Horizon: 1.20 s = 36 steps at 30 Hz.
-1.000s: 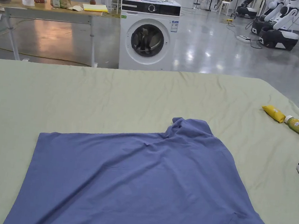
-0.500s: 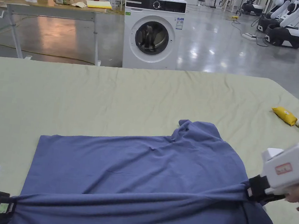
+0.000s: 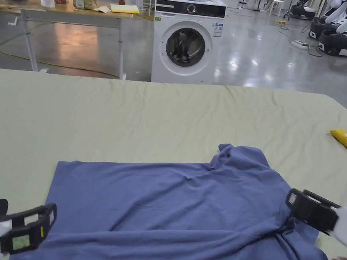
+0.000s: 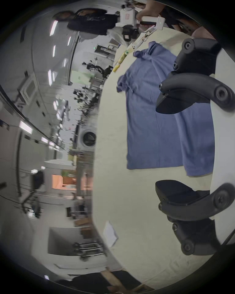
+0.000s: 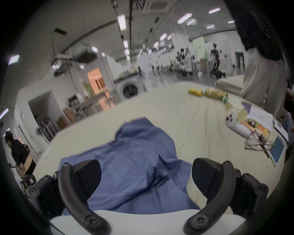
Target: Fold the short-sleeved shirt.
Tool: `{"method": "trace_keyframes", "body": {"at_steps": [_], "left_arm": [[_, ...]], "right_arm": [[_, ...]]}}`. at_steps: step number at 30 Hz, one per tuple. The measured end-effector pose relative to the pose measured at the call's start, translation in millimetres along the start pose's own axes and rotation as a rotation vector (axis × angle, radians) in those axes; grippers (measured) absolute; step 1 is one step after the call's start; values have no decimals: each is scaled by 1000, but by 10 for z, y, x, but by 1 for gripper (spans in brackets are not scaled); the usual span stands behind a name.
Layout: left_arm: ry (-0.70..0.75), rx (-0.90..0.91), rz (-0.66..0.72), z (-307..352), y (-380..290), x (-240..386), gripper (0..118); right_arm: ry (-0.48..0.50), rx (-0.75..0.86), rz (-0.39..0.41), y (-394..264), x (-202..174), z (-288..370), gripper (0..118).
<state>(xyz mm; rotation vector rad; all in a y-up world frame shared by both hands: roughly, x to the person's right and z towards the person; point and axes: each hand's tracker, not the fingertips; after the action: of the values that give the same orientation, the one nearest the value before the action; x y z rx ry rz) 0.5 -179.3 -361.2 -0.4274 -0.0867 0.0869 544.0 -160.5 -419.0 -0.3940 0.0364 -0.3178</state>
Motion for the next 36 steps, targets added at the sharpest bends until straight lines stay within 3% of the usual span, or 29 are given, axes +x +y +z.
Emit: {"method": "trace_keyframes", "body": {"at_steps": [2,3,4,5,6,8,9,12,14,15,16,17,18,19,23,26,29,32,33,34,36], "left_arm": [[-28,48,-13,332,-85,168,72],[-27,124,-19,529,-152,269,53],[1,163,-24,674,-193,347,14],[43,184,-29,753,-270,315,0],[70,211,-27,874,-304,372,0],[50,186,10,1006,-307,383,0],[59,159,24,997,-275,353,0],[134,-148,98,744,-143,128,0],[90,-340,204,448,-185,-85,0],[71,-370,222,337,-212,-168,7],[59,-373,237,256,-264,-214,33],[37,-369,222,147,-279,-227,67],[69,-404,217,28,-315,-264,89],[91,-438,208,-82,-349,-281,96],[209,-485,170,-455,-537,-349,96],[165,-583,152,-730,-742,-326,103],[181,-599,13,-852,-859,-194,112],[209,-593,10,-819,-759,-109,110],[195,-555,-24,-698,-731,-43,102],[180,-522,-49,-616,-709,25,80],[133,-453,-76,-471,-663,121,24]], "right_arm": [[116,56,-7,-107,-85,399,103],[118,106,28,-177,-172,585,84],[100,154,63,-239,-247,752,31],[71,184,91,-301,-316,891,0],[54,188,100,-375,-354,1029,0],[148,176,60,-456,-430,1141,0],[139,167,67,-486,-472,1193,0],[179,128,148,-497,-574,1234,0],[205,117,206,-491,-629,1251,0],[210,121,219,-479,-651,1268,0],[217,121,219,-481,-663,1272,0],[228,118,220,-481,-668,1270,0],[241,116,216,-485,-673,1267,0],[252,112,206,-483,-677,1305,0],[270,79,197,-534,-627,1279,0],[270,59,218,-550,-588,1234,0],[264,50,215,-523,-561,1239,0],[242,56,198,-501,-482,1244,0],[229,63,195,-484,-432,1241,0],[219,67,192,-467,-382,1234,0],[202,58,170,-422,-260,1216,0]]}}
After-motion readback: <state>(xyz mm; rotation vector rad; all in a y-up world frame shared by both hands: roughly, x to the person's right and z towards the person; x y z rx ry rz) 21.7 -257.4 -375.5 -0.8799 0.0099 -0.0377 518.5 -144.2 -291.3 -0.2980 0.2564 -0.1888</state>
